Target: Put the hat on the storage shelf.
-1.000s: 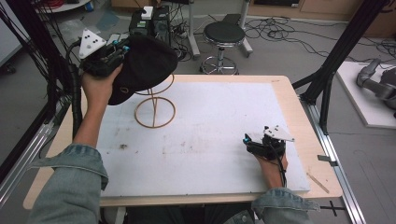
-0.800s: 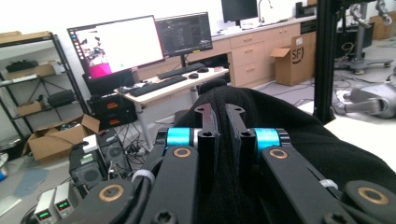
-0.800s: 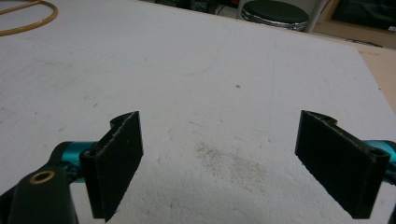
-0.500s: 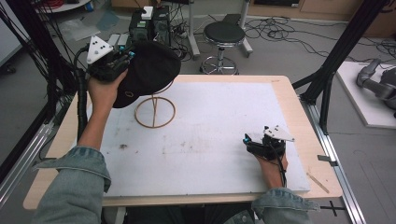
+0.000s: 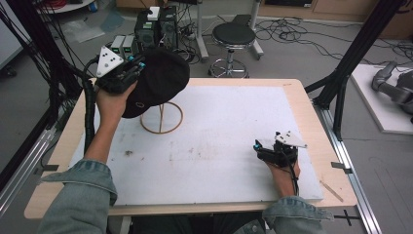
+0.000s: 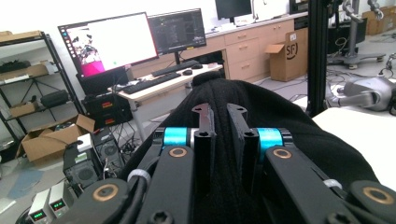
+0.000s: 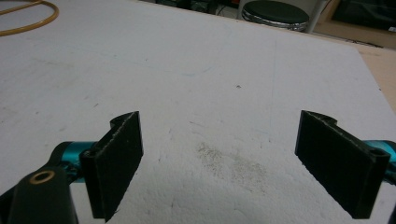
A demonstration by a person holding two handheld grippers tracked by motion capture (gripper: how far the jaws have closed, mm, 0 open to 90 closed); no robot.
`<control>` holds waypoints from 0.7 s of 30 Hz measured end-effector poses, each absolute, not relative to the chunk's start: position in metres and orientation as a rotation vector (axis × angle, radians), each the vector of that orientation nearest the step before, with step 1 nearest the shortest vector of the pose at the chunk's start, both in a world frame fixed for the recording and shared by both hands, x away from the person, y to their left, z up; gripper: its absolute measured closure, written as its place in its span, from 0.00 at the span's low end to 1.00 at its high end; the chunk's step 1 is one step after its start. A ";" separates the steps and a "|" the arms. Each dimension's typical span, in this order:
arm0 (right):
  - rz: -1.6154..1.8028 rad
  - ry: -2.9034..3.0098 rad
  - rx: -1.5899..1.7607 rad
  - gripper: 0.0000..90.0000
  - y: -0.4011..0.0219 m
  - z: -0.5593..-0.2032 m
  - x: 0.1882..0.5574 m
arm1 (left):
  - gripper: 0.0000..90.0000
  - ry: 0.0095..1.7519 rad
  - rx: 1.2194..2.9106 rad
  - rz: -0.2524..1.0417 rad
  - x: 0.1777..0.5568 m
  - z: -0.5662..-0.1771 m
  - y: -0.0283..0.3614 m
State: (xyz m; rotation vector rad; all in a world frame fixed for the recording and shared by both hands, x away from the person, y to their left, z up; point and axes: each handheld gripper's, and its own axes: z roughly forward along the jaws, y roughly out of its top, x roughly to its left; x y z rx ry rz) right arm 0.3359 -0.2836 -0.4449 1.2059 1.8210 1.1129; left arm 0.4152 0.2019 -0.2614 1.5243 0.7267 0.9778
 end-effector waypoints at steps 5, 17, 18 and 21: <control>1.114 1.821 1.202 0.17 -0.283 -0.445 0.336 | 0.83 0.749 1.523 0.984 0.417 -0.264 0.203; 1.115 1.820 1.204 0.17 -0.284 -0.445 0.336 | 0.74 0.763 1.533 0.971 0.421 -0.269 0.206; 1.113 1.820 1.206 0.17 -0.284 -0.445 0.336 | 0.74 0.765 1.537 0.969 0.421 -0.269 0.206; 1.115 1.819 1.207 0.17 -0.284 -0.445 0.336 | 0.72 0.770 1.529 0.963 0.420 -0.268 0.208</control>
